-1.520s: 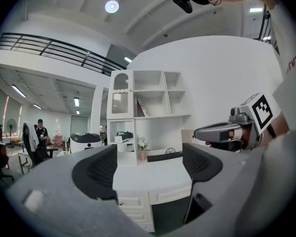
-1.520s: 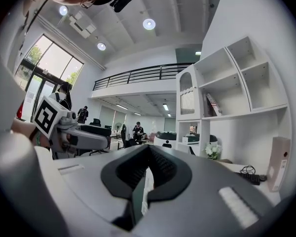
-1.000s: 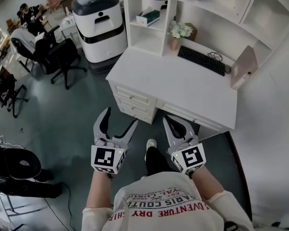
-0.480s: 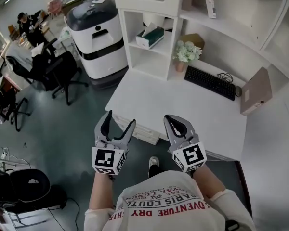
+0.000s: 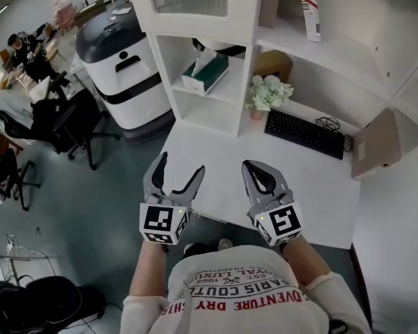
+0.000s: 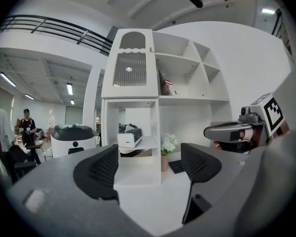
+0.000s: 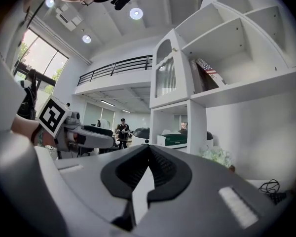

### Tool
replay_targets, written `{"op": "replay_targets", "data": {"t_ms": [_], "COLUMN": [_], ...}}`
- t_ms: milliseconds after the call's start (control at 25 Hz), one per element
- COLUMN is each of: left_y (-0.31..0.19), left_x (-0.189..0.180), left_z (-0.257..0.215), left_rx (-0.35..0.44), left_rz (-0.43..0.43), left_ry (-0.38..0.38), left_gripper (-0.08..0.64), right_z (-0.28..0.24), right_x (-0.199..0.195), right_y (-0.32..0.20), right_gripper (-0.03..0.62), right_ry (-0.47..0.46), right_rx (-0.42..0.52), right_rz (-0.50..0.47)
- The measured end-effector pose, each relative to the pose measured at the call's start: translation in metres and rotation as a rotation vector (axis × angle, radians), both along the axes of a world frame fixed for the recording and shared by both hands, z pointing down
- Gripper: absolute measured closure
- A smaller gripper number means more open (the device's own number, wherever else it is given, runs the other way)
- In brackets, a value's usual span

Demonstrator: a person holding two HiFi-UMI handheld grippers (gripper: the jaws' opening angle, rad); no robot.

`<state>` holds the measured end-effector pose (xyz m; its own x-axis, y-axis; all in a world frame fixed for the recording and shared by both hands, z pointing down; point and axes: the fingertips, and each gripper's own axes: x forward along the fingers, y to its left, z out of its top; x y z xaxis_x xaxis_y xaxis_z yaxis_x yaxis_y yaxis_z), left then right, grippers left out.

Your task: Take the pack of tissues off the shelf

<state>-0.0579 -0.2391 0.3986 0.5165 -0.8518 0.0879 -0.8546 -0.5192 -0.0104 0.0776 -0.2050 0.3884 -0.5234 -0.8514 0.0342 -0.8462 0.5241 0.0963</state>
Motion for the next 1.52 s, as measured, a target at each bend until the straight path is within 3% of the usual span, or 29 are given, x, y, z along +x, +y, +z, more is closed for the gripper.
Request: {"op": "replay_targets", "data": {"t_ms": [360, 840, 1520], "left_y": [-0.112, -0.226, -0.315], "left_x": [0.016, 0.042, 0.068], "left_z": [0.007, 0.026, 0.045], "left_rx": [-0.042, -0.063, -0.088], "left_rz": [0.147, 0.322, 0.253], "left_ry": [-0.012, -0.036, -0.1], "left_gripper": [0.12, -0.017, -0.035], "right_z": [0.002, 0.02, 0.04], "right_x": [-0.002, -0.016, -0.005], "right_y": [-0.08, -0.147, -0.179], "right_gripper": [0.595, 0.595, 0.595], "right_ry": [0.001, 0.012, 0.04], "right_rx": [-0.032, -0.07, -0.119], "right_rz": [0.145, 0.316, 0.424]}}
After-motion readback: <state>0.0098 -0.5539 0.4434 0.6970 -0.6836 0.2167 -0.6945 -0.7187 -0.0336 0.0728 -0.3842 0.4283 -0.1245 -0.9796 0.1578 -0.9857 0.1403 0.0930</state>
